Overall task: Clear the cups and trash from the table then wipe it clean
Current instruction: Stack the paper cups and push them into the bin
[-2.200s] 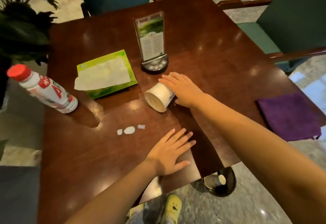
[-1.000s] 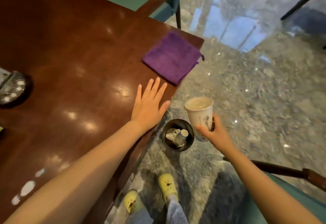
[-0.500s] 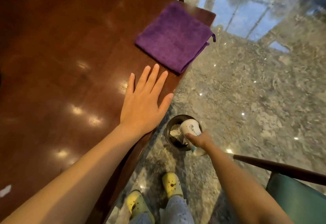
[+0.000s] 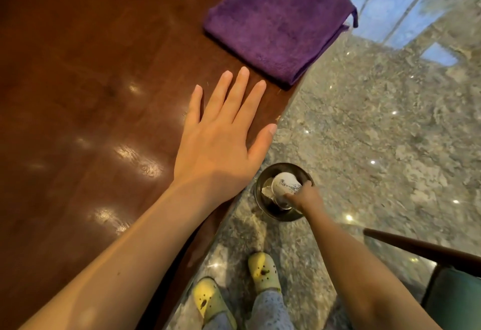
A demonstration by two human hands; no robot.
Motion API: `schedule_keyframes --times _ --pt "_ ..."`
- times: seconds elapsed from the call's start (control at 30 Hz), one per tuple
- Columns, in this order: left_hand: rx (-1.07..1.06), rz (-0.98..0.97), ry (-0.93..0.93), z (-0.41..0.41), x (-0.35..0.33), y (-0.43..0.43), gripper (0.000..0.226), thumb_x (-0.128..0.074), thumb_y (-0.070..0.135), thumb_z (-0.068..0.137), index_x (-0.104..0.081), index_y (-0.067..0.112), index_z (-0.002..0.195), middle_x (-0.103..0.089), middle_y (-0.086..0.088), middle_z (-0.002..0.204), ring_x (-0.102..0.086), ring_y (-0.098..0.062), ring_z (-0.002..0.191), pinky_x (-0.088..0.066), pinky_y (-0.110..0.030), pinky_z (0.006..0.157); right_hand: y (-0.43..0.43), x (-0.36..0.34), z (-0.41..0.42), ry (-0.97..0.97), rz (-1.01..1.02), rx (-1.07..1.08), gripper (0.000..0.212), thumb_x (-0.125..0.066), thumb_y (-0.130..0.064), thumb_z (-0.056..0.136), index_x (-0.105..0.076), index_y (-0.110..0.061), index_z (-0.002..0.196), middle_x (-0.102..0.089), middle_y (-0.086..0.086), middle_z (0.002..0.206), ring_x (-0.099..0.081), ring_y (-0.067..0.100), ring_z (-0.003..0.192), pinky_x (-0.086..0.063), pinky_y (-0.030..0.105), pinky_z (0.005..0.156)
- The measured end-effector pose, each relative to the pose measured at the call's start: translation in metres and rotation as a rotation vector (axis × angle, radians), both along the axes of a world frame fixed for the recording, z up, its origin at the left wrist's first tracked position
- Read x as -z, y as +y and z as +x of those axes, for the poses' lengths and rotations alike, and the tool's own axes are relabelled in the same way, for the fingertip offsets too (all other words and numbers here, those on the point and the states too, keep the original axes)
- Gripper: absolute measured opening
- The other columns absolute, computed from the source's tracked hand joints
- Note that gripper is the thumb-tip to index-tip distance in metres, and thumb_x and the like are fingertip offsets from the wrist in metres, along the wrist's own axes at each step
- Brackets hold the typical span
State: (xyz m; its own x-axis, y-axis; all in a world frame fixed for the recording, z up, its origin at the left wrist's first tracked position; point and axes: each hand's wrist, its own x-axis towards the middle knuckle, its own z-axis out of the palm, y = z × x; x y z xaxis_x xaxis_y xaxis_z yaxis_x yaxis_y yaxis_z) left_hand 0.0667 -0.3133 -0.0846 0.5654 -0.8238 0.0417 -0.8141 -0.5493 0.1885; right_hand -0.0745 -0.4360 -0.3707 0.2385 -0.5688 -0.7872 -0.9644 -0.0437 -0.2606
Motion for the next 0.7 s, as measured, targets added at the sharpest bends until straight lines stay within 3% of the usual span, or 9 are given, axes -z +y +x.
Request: schedule_keyframes --times 0.17,0.37,0.57,0.7 --pt "0.003 0.002 -0.009 -0.001 0.001 -0.001 0.06 -0.017 0.052 0.093 -0.015 0.028 0.148 -0.007 0.004 0.158 0.001 -0.012 0.145 0.004 -0.04 0.117 0.004 0.006 -0.001 -0.039 -0.006 -0.059 0.068 -0.062 -0.031 0.084 -0.03 -0.003 0.138 -0.036 0.022 0.14 -0.044 0.039 0.124 -0.041 0.043 0.099" --pt "-0.006 0.017 -0.01 -0.001 -0.002 -0.001 0.06 -0.017 0.053 0.094 -0.015 0.028 0.148 -0.007 0.003 0.158 0.0 -0.013 0.146 0.003 -0.041 0.117 -0.001 -0.017 -0.011 0.014 -0.021 -0.199 0.058 -0.055 -0.027 0.088 -0.034 0.0 0.135 -0.046 0.023 0.135 -0.048 0.037 0.12 -0.043 0.042 0.096" --pt "0.009 0.023 -0.035 -0.002 -0.004 0.0 0.06 -0.02 0.052 0.094 -0.019 0.024 0.148 -0.014 -0.001 0.158 -0.007 -0.017 0.146 -0.002 -0.045 0.117 -0.006 -0.092 -0.011 0.021 -0.02 -0.46 0.046 -0.052 -0.028 0.09 -0.044 -0.004 0.128 -0.052 0.02 0.132 -0.051 0.034 0.119 -0.043 0.037 0.095" --pt "0.022 0.13 0.032 0.001 -0.013 -0.002 0.06 -0.02 0.05 0.096 -0.01 0.024 0.149 -0.003 -0.001 0.159 0.003 -0.018 0.146 0.003 -0.045 0.116 -0.006 -0.158 -0.008 -0.018 0.088 -0.532 0.048 -0.052 -0.032 0.091 -0.045 -0.008 0.132 -0.051 0.015 0.136 -0.049 0.031 0.123 -0.04 0.035 0.098"
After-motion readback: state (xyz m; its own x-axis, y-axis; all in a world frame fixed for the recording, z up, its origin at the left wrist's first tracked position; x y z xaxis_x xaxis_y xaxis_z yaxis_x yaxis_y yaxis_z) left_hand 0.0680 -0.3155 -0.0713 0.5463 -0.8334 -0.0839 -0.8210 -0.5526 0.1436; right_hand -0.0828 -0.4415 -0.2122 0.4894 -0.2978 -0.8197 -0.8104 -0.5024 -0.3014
